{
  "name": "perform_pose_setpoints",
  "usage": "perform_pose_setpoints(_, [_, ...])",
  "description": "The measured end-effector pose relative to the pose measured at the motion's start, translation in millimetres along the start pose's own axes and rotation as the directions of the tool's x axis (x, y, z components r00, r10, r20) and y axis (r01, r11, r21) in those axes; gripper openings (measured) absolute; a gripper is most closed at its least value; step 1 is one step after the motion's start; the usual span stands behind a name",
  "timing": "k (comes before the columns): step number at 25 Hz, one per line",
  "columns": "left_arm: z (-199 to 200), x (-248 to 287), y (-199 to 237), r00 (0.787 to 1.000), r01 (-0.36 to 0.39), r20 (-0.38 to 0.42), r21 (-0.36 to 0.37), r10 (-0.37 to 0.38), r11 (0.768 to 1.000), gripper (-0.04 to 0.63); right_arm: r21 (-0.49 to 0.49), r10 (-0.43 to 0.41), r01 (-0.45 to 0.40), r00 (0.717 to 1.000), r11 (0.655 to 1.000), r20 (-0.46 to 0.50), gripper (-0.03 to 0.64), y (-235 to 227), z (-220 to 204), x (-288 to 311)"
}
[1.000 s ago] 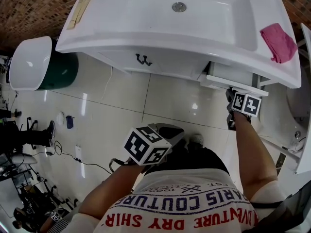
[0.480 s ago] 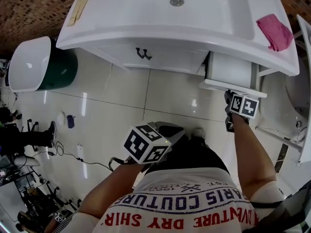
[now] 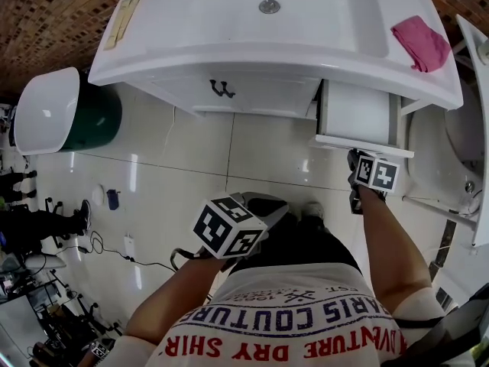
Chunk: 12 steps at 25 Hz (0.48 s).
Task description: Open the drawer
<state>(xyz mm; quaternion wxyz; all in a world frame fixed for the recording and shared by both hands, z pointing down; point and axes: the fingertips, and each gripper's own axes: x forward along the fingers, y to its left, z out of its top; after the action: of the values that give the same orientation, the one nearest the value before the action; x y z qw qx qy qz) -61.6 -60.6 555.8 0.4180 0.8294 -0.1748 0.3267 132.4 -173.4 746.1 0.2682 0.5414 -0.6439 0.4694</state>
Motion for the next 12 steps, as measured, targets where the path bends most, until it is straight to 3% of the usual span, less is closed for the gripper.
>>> perform_pose_setpoints(12, [6.7,1.6,-7.2,1.0,-0.001,0.001,0.013,0.001,1.0,-0.015,-0.009,0.001,-0.001,1.0,1.0,-0.011,0.129,2.5,-10.8,-8.3])
